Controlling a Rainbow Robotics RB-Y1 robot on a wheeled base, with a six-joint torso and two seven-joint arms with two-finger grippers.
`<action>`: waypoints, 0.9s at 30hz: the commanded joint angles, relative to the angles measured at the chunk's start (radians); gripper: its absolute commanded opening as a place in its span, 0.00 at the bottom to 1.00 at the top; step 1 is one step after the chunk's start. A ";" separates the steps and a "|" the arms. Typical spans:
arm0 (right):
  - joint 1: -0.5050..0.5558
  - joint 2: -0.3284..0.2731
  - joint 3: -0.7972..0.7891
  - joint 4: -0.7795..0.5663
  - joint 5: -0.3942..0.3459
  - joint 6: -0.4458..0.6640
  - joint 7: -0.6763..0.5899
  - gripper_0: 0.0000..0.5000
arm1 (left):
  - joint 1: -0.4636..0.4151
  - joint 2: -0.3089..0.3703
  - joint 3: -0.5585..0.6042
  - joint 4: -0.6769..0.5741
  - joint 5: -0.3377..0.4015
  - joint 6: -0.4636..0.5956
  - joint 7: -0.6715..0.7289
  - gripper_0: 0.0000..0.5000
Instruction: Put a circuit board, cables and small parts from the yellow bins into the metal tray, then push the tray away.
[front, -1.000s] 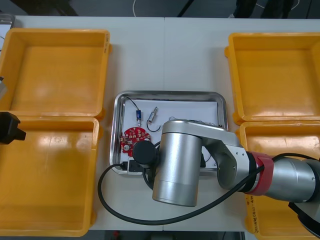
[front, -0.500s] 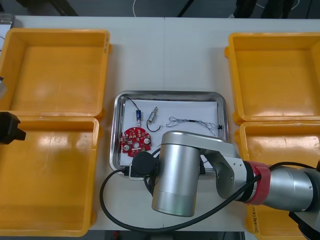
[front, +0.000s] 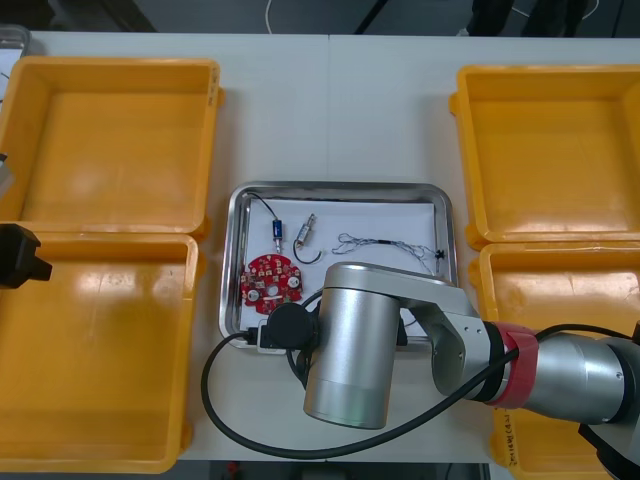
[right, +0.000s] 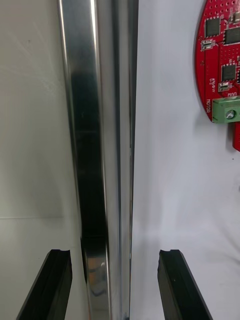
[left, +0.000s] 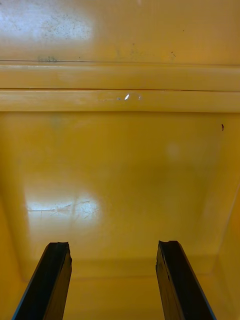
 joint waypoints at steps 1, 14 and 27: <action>0.010 0.029 0.016 -0.008 0.008 -0.009 -0.018 1.00 | 0.014 0.038 0.031 -0.019 0.008 0.006 -0.022 1.00; -0.001 0.028 0.016 -0.008 0.015 0.000 -0.015 0.00 | 0.014 0.038 0.031 -0.019 0.008 0.006 -0.022 1.00; -0.070 0.000 0.016 -0.008 0.021 -0.001 -0.016 0.00 | 0.014 0.038 0.031 -0.019 0.008 0.006 -0.022 1.00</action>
